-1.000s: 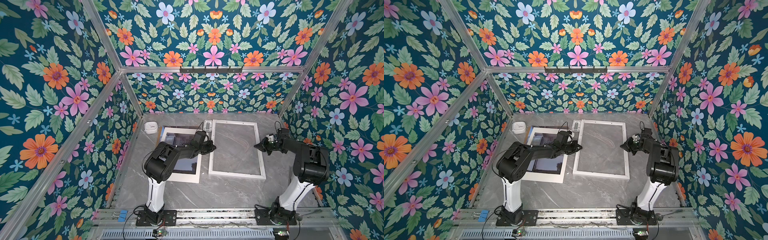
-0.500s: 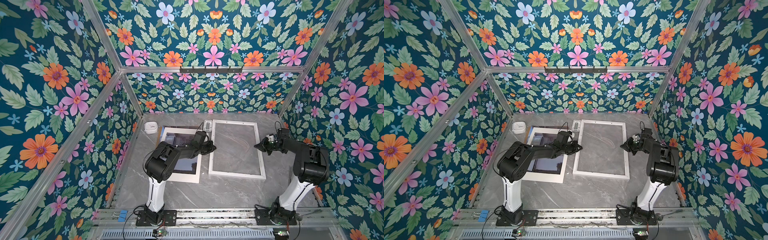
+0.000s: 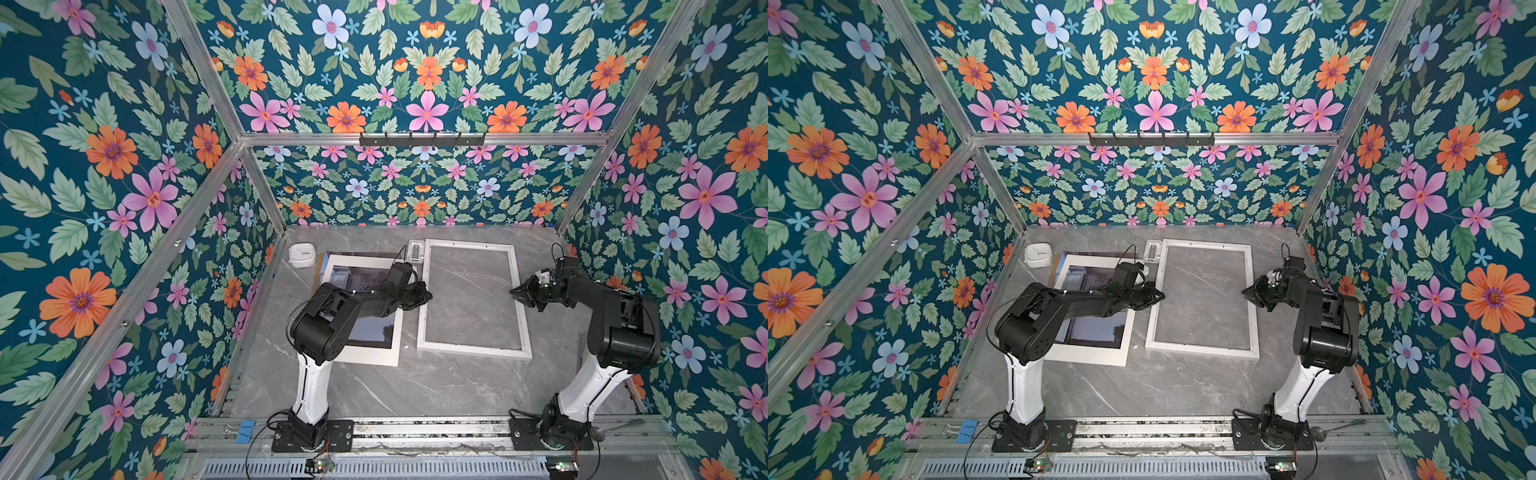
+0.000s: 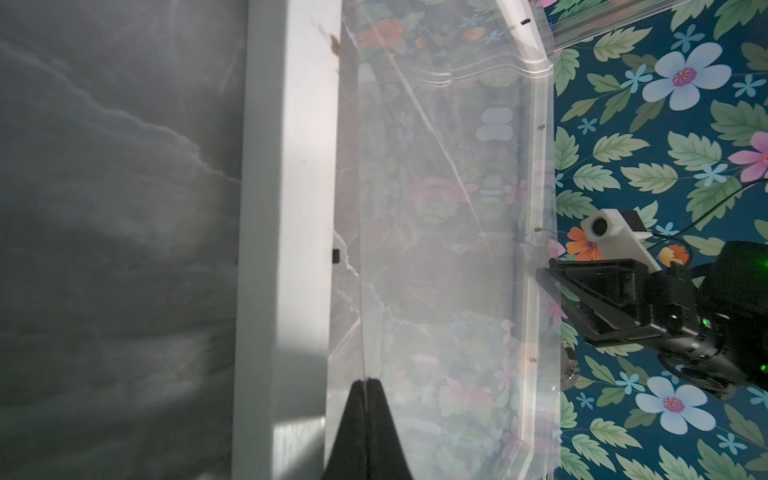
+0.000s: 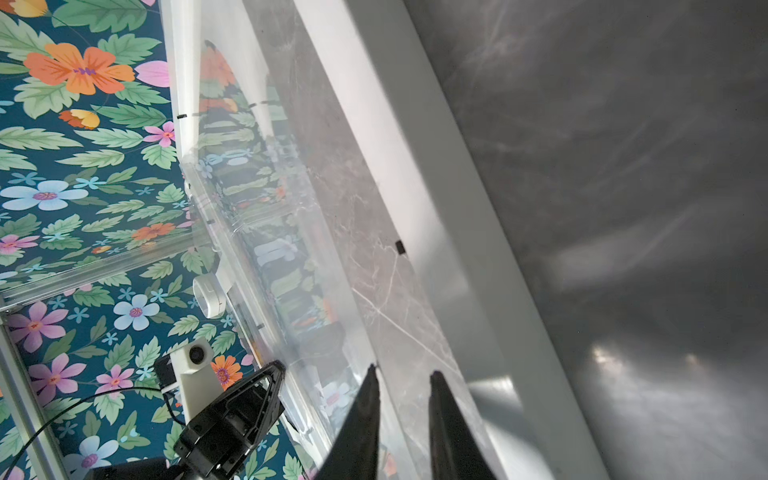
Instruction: Put the photo into the frame
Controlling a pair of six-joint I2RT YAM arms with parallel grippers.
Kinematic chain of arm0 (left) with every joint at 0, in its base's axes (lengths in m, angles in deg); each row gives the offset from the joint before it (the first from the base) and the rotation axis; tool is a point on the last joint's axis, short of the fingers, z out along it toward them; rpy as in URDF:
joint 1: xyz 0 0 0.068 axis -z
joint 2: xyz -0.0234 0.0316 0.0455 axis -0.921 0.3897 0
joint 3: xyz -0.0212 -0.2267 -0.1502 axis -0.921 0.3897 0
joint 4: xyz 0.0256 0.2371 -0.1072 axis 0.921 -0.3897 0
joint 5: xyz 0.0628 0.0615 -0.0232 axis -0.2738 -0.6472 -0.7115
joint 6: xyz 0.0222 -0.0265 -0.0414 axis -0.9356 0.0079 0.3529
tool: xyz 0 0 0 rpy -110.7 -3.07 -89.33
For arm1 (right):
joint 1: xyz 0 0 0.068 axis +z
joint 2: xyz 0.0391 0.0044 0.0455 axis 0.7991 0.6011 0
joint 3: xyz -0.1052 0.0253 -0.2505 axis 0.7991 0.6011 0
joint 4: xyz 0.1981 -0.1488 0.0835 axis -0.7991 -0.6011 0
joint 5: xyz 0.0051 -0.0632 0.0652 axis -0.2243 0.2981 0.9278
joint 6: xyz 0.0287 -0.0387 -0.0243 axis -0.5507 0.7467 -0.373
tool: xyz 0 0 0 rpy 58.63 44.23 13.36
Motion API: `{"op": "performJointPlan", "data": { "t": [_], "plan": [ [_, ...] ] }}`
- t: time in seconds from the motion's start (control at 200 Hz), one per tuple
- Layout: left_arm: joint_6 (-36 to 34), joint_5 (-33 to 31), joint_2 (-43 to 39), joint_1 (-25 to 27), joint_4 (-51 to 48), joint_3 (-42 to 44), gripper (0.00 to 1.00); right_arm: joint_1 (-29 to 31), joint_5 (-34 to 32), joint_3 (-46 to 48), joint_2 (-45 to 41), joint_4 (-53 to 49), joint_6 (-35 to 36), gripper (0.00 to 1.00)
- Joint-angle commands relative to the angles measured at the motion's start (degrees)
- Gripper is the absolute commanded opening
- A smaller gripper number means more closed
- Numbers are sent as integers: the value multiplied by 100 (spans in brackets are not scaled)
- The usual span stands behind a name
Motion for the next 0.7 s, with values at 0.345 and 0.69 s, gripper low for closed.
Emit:
{"op": "performJointPlan", "data": {
  "t": [0.345,0.69],
  "plan": [
    [-3,-11,21,0,94,-30,0,-2,-505,3,-335,-350,55,28],
    [14,17,51,0,94,-61,0,-2,-633,21,-376,-391,59,29]
  ]
}}
